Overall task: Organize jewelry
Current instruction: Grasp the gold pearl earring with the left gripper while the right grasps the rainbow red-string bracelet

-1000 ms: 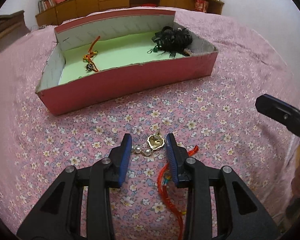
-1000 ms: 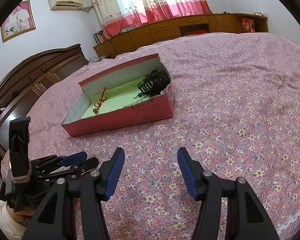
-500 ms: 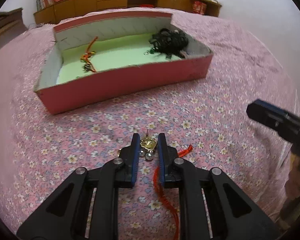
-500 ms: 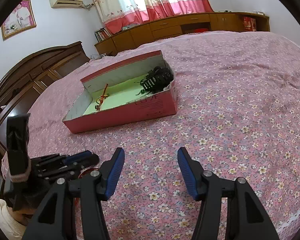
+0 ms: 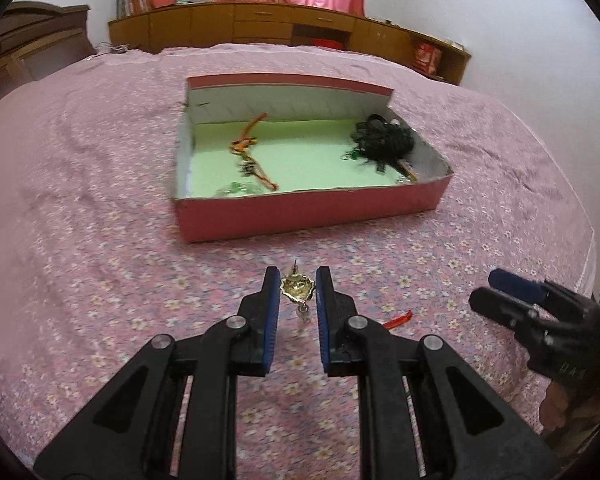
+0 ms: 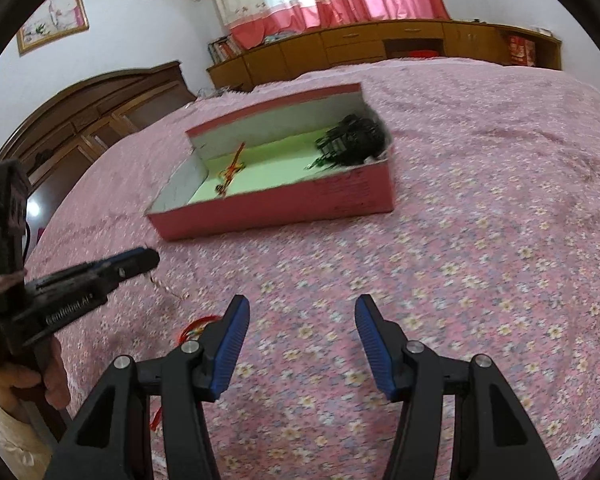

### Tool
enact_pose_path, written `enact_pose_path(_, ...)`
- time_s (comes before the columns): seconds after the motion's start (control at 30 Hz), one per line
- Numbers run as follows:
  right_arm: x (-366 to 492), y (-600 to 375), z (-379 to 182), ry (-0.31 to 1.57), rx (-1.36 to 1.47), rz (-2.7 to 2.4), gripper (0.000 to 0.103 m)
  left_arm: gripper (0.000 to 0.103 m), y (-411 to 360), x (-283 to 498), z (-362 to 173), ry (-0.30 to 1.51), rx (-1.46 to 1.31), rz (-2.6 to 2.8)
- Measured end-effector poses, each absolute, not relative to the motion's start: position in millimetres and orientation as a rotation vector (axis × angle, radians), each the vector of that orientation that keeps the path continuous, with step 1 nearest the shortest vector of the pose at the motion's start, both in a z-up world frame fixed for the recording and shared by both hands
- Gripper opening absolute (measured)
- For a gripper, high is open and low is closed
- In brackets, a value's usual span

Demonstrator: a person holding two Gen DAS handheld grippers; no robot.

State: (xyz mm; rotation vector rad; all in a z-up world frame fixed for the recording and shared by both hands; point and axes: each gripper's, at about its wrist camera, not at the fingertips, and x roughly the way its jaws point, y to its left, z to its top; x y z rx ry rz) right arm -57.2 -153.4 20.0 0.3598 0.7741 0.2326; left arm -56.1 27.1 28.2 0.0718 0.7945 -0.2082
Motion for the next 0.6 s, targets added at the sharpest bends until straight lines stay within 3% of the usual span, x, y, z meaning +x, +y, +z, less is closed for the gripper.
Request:
enact_pose_path(0.17, -56.5, -130.8, 12.4, 0.829, 0.335, 0.288, 0.058, 0.009, 42.0, -59.1, 24.7, 0.807, 0.043, -0.172)
enact_pose_path(0.37, -53.0, -105.4, 0.9, 0.898, 0.269, 0.339, 0.049, 0.009, 55.1, -63.3, 17.4, 0.828, 0.01, -0.148)
enact_pose_path(0.5, -51.1, -94.1, 1.0, 0.899, 0.223, 0.35, 0.039, 0.009, 59.4, -64.4, 13.7, 0.835, -0.004, -0.144)
enact_pose_path(0.6, -48.4, -85.4, -1.7, 0.911, 0.158, 0.338, 0.021, 0.009, 61.1, -65.7, 13.9, 0.833, -0.01, -0.143)
